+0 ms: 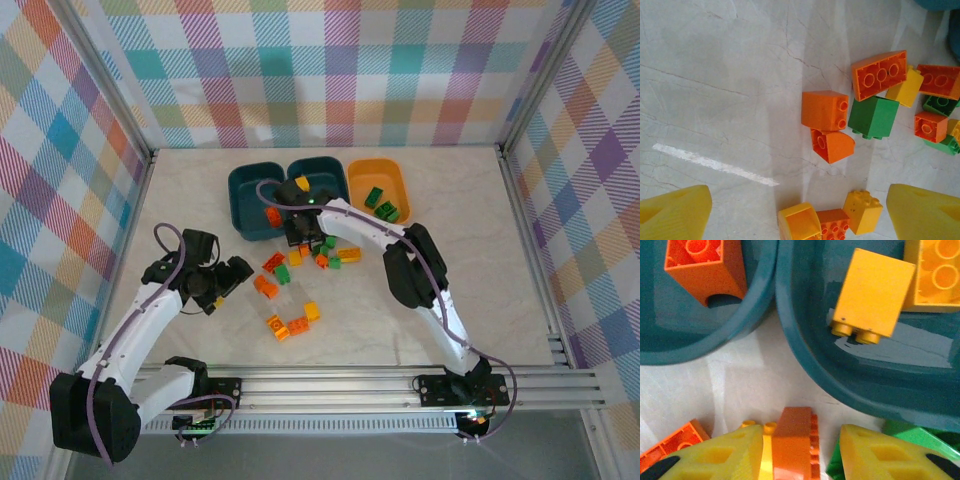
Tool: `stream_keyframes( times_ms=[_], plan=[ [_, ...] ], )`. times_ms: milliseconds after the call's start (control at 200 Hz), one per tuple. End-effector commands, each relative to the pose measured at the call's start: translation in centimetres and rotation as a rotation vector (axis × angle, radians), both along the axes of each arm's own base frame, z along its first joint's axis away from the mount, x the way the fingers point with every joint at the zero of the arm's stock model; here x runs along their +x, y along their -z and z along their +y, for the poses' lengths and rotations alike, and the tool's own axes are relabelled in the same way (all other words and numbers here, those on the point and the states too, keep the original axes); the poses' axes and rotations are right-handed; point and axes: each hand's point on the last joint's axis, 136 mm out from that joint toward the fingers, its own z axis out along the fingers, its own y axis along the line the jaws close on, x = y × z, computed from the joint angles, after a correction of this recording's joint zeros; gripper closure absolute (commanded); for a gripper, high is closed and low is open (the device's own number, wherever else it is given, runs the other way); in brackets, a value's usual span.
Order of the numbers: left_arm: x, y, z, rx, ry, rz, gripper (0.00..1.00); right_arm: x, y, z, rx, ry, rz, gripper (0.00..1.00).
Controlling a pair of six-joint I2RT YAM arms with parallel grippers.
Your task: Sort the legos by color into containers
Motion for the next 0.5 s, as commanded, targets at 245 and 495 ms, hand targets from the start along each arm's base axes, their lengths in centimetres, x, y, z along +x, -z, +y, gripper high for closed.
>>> stream_keyframes(
  times_ms=[245, 495],
  plan=[
    [-0.2, 0.6, 0.4, 0.017, 0.002, 0.026, 0.09, -0.7, 1.3, 0.1, -0.014, -0.007, 0.051, 0.67],
    [0.3, 0.2, 0.7, 0.031, 0.016, 0.023, 0.09, -2.9, -3.3, 1.7, 0.073, -0.076, -0.010, 0.80]
  ],
)
